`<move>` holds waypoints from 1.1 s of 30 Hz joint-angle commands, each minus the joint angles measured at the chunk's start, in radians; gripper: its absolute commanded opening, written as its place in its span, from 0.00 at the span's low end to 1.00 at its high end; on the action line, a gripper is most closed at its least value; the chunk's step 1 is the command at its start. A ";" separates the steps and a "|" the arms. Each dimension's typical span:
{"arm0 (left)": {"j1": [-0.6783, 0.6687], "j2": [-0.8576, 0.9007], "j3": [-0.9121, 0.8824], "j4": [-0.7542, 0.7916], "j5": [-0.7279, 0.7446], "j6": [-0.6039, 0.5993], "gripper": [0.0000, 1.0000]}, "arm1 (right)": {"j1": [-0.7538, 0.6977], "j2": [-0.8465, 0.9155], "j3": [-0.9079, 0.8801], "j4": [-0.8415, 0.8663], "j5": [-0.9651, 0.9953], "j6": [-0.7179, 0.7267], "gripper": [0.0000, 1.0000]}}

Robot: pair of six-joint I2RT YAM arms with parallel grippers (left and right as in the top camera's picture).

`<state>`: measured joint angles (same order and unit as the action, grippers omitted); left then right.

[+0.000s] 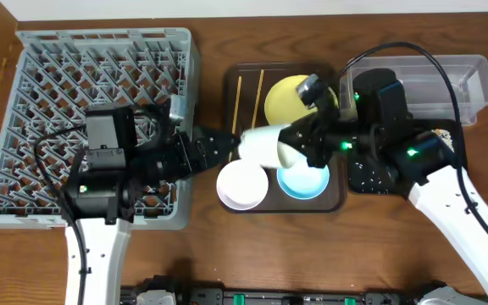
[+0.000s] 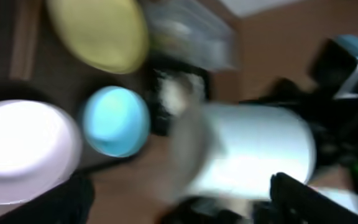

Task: Sort waste into correct bins and load items into the dishwasher
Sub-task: 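Lift the white cup toward the left gripper and close the left gripper on it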

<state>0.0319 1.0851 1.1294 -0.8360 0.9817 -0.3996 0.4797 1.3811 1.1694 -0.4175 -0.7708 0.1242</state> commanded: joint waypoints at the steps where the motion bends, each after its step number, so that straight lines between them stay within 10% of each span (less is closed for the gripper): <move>1: 0.004 0.007 0.020 0.010 0.288 0.014 1.00 | -0.005 0.001 0.007 0.049 -0.346 -0.118 0.01; 22: -0.051 0.007 0.020 0.037 0.591 0.011 0.78 | 0.038 0.003 0.007 0.250 -0.248 -0.019 0.01; 33: -0.051 -0.008 0.020 0.040 0.591 0.009 0.99 | 0.038 0.003 0.007 0.254 -0.150 0.018 0.01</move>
<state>-0.0101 1.0992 1.1294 -0.8017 1.4834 -0.3931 0.5167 1.3758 1.1694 -0.1638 -1.0431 0.1307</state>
